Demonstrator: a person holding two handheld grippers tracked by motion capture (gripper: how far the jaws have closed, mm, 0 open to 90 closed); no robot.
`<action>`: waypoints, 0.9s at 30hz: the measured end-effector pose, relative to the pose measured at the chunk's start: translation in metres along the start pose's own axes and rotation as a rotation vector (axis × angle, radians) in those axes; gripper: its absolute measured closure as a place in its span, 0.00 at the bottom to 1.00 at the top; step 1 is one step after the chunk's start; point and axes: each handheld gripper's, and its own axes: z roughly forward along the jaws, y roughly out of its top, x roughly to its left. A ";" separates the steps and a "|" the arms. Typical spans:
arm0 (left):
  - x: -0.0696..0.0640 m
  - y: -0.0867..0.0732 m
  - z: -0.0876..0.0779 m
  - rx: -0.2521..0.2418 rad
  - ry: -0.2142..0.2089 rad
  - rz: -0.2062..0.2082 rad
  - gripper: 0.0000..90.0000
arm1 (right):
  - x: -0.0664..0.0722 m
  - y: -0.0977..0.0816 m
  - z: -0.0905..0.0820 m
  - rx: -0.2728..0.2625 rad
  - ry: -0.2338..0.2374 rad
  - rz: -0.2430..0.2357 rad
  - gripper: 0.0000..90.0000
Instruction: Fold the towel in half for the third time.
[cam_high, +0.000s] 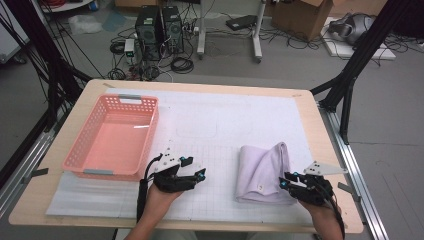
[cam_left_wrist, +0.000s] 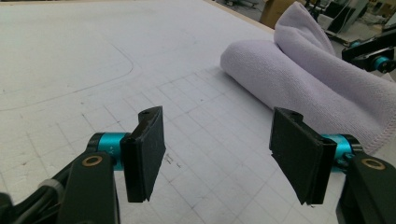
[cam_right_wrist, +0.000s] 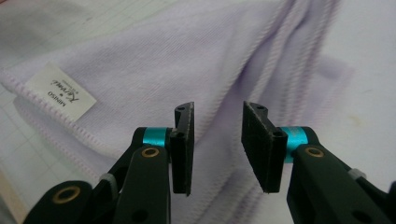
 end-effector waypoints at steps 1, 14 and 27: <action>0.000 0.000 0.000 0.001 0.000 -0.004 0.40 | 0.001 0.000 0.003 0.008 0.008 -0.003 0.69; 0.002 -0.004 0.000 0.004 0.010 -0.014 0.41 | 0.001 -0.004 -0.005 0.088 -0.103 0.035 0.97; 0.002 -0.004 0.002 0.010 0.011 -0.015 0.42 | 0.004 -0.014 -0.003 0.138 -0.046 0.107 0.78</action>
